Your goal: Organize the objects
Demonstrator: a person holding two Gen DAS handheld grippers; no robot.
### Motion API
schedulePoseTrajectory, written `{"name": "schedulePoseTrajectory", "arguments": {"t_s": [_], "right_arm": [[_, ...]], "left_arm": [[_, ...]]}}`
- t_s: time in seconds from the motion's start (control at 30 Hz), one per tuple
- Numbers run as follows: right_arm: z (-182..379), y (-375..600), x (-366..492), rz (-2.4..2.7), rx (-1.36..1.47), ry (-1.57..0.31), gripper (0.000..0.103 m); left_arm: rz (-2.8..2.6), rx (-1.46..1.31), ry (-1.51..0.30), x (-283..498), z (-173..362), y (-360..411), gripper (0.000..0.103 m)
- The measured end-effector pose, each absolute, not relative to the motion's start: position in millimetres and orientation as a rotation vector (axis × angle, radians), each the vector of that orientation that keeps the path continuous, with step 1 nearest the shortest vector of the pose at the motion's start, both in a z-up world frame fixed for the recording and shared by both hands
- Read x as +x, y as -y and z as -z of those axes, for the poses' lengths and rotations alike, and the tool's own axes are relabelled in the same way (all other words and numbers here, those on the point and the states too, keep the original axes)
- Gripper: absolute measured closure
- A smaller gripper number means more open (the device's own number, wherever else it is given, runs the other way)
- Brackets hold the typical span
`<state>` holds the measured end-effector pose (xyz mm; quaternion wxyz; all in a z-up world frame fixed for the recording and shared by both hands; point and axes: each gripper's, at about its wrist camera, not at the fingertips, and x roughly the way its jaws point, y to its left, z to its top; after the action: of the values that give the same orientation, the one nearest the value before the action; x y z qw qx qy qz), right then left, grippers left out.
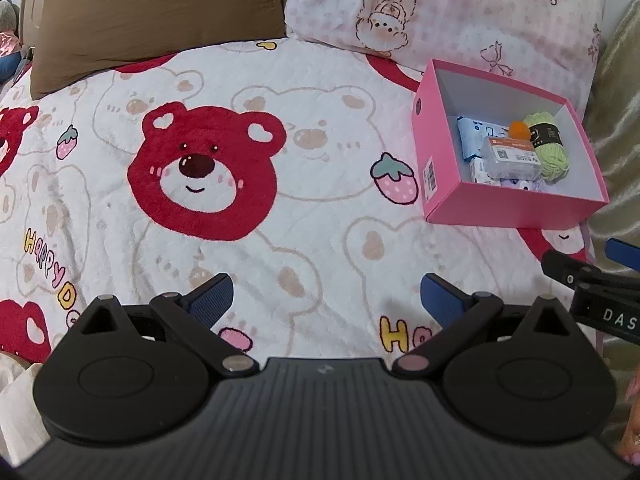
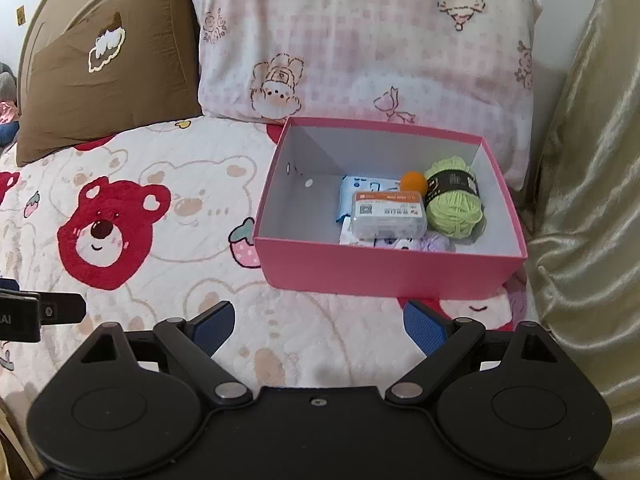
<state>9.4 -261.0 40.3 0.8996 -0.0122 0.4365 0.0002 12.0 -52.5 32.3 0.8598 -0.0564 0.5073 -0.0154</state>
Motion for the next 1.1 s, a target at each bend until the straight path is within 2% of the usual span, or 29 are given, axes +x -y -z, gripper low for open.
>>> {"name": "schedulePoseTrajectory", "arguments": {"t_s": [1.1], "right_arm": [[-40.5,250.8,-7.8,-0.041,0.006,-0.902,0.009]], "left_arm": [[0.032,-0.048,-1.070,6.2,-36.2,61.1,0.001]]}}
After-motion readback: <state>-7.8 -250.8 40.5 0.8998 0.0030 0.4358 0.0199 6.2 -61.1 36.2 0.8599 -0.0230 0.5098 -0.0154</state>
